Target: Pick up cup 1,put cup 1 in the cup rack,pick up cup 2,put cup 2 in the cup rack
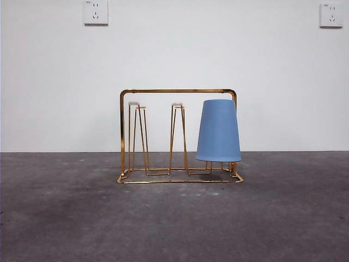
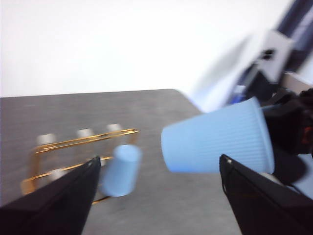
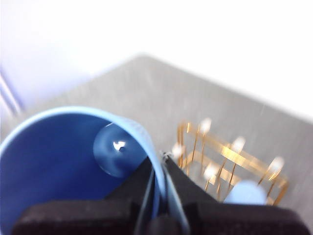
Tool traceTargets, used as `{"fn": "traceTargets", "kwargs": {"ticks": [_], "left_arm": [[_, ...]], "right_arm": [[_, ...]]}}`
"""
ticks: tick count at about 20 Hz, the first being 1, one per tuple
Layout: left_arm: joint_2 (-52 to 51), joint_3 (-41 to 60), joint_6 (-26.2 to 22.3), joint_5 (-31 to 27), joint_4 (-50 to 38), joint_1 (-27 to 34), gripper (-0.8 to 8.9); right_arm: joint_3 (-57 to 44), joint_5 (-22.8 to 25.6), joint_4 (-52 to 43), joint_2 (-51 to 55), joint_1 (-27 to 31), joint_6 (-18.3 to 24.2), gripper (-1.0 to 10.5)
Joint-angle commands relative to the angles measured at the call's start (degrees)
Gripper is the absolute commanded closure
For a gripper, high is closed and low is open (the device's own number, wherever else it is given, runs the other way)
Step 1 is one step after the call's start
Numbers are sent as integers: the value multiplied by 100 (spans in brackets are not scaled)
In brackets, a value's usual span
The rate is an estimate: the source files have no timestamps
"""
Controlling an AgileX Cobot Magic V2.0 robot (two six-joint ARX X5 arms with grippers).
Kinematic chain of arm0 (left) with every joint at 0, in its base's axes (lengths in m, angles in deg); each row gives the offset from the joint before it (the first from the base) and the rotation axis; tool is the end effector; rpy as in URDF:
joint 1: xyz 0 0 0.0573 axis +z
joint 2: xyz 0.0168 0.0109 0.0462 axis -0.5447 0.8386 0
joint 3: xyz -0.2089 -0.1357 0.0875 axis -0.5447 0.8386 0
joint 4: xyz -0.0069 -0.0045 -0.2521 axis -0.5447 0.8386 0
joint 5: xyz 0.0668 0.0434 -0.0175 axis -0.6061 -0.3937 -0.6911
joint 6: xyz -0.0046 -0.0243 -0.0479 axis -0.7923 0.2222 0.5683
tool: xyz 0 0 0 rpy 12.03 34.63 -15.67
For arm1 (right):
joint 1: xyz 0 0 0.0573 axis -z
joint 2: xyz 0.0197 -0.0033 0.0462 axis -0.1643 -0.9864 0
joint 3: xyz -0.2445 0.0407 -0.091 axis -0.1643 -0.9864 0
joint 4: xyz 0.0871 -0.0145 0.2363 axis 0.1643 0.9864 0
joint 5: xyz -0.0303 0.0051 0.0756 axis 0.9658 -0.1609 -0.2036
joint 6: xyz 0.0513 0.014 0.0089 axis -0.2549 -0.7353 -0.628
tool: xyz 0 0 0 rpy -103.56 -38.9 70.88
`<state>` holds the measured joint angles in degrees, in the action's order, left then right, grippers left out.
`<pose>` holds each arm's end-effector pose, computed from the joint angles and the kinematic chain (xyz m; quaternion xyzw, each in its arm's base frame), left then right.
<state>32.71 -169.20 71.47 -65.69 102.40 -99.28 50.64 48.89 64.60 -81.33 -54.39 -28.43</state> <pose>0.0640 -0.1123 0.4692 -0.1401 0.1464 -0.3044 0.9308 0.1281 0.1288 0.4646 -0.0575 0.1365 0.3879 0.9097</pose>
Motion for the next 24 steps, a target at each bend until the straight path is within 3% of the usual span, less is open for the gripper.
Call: {"fn": "traceTargets", "kwargs": {"ticks": [1, 6, 9, 16, 24], "left_arm": [[219, 50, -131, 562, -492, 59, 404], [739, 50, -98, 1805, -1552, 299, 388], [1106, 50, 116, 2830, -2321, 522, 308], [2072, 50, 1279, 4994, -4365, 1040, 301], [3132, 50, 2621, 5670, -6518, 1084, 301]], "right_arm": [[-24, 149, -7, 433, -7, 195, 959], [-24, 527, 122, 1196, -7, 494, 959], [-24, 758, 166, 1558, -7, 658, 959], [-24, 1187, 66, 2304, -7, 1102, 959], [-24, 1582, -184, 2463, -7, 1606, 959]]}}
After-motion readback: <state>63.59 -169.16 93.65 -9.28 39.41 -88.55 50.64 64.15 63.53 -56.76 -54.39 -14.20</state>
